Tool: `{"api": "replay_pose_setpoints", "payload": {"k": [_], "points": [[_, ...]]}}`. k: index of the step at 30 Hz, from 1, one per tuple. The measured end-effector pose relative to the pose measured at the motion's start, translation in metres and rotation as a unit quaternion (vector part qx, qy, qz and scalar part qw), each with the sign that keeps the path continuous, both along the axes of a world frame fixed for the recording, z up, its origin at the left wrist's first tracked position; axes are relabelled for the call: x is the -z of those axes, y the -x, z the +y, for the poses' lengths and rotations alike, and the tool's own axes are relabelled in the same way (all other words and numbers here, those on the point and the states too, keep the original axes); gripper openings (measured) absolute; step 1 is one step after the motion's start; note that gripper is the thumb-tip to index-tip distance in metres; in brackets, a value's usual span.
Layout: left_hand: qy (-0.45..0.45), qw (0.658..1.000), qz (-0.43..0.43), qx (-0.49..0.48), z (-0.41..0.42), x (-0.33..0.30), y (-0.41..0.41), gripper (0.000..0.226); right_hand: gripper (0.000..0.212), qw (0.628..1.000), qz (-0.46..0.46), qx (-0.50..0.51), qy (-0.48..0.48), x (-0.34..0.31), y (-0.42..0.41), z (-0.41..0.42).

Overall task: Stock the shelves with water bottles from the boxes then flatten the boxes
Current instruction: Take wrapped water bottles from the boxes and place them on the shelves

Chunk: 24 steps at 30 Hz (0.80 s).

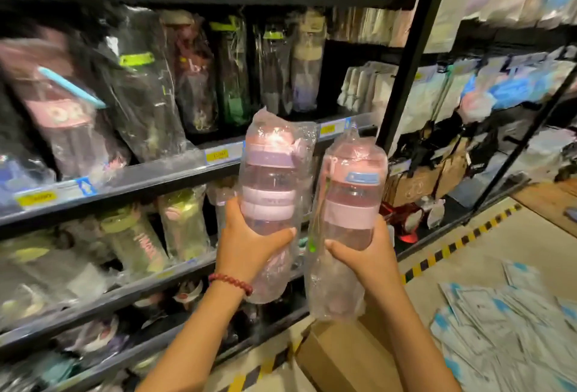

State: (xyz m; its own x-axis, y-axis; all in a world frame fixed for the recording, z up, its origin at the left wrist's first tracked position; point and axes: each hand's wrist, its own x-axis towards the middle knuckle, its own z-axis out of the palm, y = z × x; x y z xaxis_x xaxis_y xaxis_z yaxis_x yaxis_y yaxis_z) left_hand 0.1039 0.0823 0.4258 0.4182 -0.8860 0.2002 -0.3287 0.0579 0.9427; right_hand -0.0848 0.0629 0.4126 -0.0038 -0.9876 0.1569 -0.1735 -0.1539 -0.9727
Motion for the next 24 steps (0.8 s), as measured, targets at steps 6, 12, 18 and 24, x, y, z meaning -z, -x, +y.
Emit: {"api": "replay_pose_setpoints", "payload": {"k": [6, 12, 18, 24], "points": [[0.030, 0.999, 0.029, 0.002, -0.057, -0.034, -0.022, 0.084, 0.087, 0.999, -0.010, -0.025, 0.039, -0.034, -0.027, -0.074], [0.037, 0.997, 0.059, -0.023, -0.112, -0.058, -0.045, 0.097, 0.078, 0.996, -0.034, -0.070, 0.053, -0.061, -0.045, -0.145], [0.045, 0.993, 0.079, -0.074, -0.151, -0.076, -0.061, 0.099, 0.078, 0.989, -0.089, -0.120, 0.004, -0.083, -0.058, -0.213], [0.067, 0.987, 0.069, -0.129, -0.180, -0.088, -0.068, 0.098, 0.082, 0.977, -0.143, -0.158, 0.003, -0.097, -0.077, -0.263]]}}
